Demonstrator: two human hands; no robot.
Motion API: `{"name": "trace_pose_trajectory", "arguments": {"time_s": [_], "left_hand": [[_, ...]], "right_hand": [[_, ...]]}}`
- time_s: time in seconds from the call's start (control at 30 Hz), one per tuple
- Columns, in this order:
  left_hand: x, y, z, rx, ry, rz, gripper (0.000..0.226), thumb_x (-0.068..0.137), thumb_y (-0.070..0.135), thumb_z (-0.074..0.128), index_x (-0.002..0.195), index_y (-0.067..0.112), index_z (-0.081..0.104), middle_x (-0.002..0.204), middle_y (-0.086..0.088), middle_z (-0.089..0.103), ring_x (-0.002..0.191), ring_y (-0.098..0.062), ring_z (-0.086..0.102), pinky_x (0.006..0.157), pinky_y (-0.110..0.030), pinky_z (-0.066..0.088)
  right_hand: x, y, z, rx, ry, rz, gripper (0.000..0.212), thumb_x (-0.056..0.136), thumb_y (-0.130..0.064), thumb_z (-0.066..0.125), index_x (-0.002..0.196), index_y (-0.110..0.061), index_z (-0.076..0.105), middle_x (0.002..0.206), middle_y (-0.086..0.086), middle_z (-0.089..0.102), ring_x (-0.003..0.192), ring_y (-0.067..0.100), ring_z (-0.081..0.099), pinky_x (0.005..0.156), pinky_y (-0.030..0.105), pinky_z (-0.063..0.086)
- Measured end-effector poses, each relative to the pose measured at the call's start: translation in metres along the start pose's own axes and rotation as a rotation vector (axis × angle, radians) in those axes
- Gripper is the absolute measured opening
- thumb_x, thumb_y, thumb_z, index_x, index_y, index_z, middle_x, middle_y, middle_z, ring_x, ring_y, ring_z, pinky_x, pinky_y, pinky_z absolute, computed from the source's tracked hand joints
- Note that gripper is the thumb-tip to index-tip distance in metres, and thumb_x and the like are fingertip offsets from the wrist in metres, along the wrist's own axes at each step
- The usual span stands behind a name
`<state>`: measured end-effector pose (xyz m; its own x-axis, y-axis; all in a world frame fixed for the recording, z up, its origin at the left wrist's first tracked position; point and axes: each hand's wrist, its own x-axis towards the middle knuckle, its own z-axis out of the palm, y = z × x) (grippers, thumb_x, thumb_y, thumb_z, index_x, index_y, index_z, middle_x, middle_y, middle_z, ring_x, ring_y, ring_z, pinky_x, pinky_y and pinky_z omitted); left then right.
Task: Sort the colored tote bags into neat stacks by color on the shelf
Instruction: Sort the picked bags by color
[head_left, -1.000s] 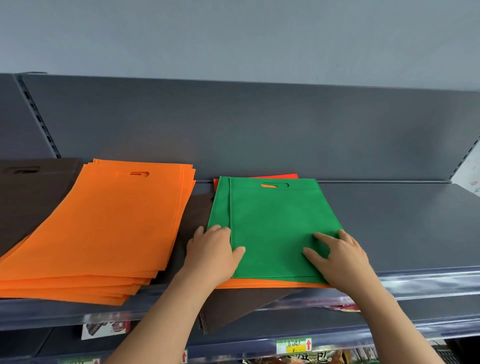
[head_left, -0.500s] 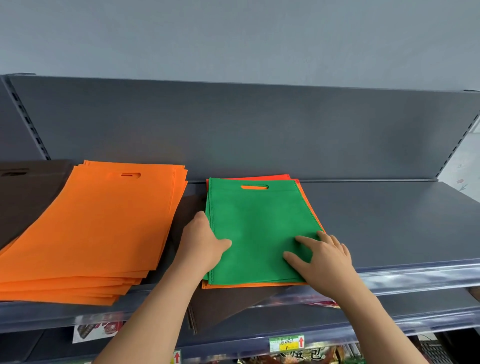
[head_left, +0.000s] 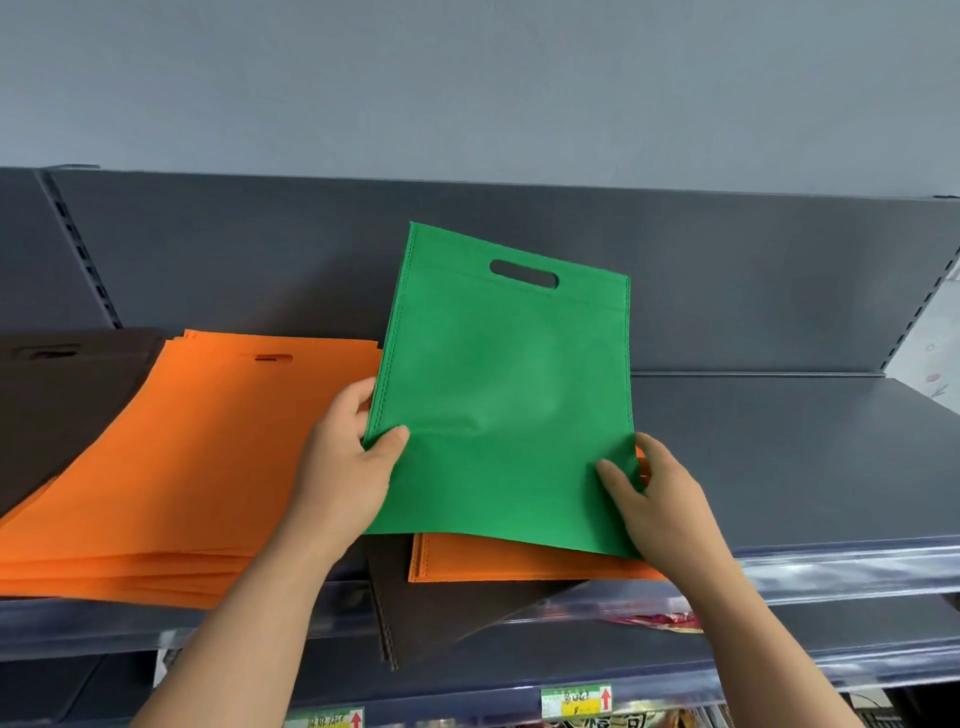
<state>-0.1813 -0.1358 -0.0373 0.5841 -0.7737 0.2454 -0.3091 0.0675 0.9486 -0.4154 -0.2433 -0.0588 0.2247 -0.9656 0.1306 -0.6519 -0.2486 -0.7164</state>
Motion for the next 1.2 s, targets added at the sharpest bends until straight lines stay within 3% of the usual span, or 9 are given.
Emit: {"name": "trace_pose_trajectory", "arguments": {"time_s": [0.13,0.2,0.4,0.53,0.63,0.73,0.83,0.9,1.2], "left_hand": [[-0.005,-0.003,-0.020,0.094,0.033,0.021,0.042,0.092,0.005,0.056,0.124,0.031,0.048,0.110,0.015,0.066,0.099,-0.004,0.064,0.081,-0.027,0.052],[-0.009,-0.005,-0.032,0.167,0.036,0.020,0.043,0.093,0.007,0.056,0.129,0.028,0.046,0.112,0.015,0.064,0.099,-0.001,0.062,0.075,-0.019,0.050],[-0.024,-0.015,-0.085,0.258,0.123,0.002,0.043,0.092,0.012,0.058,0.131,0.026,0.047,0.115,0.012,0.064,0.103,-0.005,0.061,0.085,-0.027,0.052],[-0.032,-0.021,-0.135,0.265,0.207,-0.009,0.042,0.091,0.014,0.060,0.129,0.026,0.049,0.110,0.015,0.066,0.100,-0.003,0.063,0.086,-0.033,0.053],[-0.040,-0.024,-0.181,0.272,0.248,-0.024,0.043,0.090,0.016,0.060,0.130,0.028,0.049,0.113,0.013,0.066,0.104,-0.007,0.063,0.090,-0.039,0.052],[-0.050,-0.025,-0.233,0.312,0.260,-0.059,0.046,0.089,0.012,0.057,0.128,0.033,0.047,0.105,0.018,0.066,0.089,-0.010,0.066,0.080,-0.038,0.054],[-0.060,-0.028,-0.288,0.367,0.266,-0.080,0.050,0.087,0.007,0.054,0.122,0.040,0.043,0.102,0.019,0.064,0.081,-0.013,0.066,0.075,-0.039,0.055],[-0.066,-0.033,-0.326,0.384,0.282,-0.089,0.049,0.088,0.006,0.054,0.124,0.037,0.044,0.106,0.015,0.065,0.084,-0.011,0.065,0.076,-0.038,0.055],[-0.092,-0.057,-0.480,0.440,0.389,-0.150,0.039,0.090,0.021,0.059,0.126,0.027,0.047,0.111,0.012,0.065,0.097,-0.009,0.062,0.080,-0.036,0.053]], "right_hand": [[-0.005,-0.018,0.012,0.122,0.065,-0.102,0.045,0.089,-0.012,0.058,0.132,-0.020,0.048,0.094,-0.010,0.058,0.075,0.006,0.055,0.067,0.027,0.039],[-0.008,-0.028,0.019,0.123,0.085,-0.152,0.047,0.089,-0.009,0.058,0.133,-0.021,0.048,0.100,-0.008,0.059,0.073,0.003,0.054,0.067,0.025,0.038],[-0.021,-0.065,0.050,0.212,0.068,-0.214,0.042,0.090,-0.009,0.058,0.125,-0.030,0.050,0.094,-0.013,0.060,0.081,0.006,0.059,0.071,0.034,0.051],[-0.029,-0.099,0.080,0.260,0.063,-0.272,0.030,0.089,-0.008,0.059,0.111,-0.028,0.054,0.089,-0.016,0.060,0.082,-0.005,0.056,0.063,0.012,0.041],[-0.042,-0.133,0.109,0.274,0.034,-0.314,0.022,0.089,-0.008,0.058,0.105,-0.023,0.056,0.092,-0.012,0.063,0.082,0.001,0.057,0.063,0.011,0.039],[-0.062,-0.173,0.141,0.297,0.006,-0.346,0.021,0.089,-0.008,0.058,0.107,-0.019,0.056,0.095,-0.010,0.061,0.086,0.010,0.055,0.069,0.023,0.039],[-0.084,-0.215,0.175,0.304,-0.014,-0.382,0.022,0.090,-0.007,0.057,0.109,-0.017,0.056,0.093,-0.012,0.055,0.085,0.010,0.050,0.071,0.022,0.035],[-0.099,-0.242,0.198,0.312,-0.022,-0.395,0.021,0.090,-0.006,0.057,0.109,-0.017,0.055,0.093,-0.012,0.055,0.085,0.009,0.049,0.068,0.017,0.033],[-0.171,-0.347,0.292,0.353,-0.106,-0.404,0.023,0.091,-0.008,0.055,0.114,-0.013,0.054,0.098,-0.005,0.058,0.086,0.015,0.052,0.070,0.025,0.037]]}}
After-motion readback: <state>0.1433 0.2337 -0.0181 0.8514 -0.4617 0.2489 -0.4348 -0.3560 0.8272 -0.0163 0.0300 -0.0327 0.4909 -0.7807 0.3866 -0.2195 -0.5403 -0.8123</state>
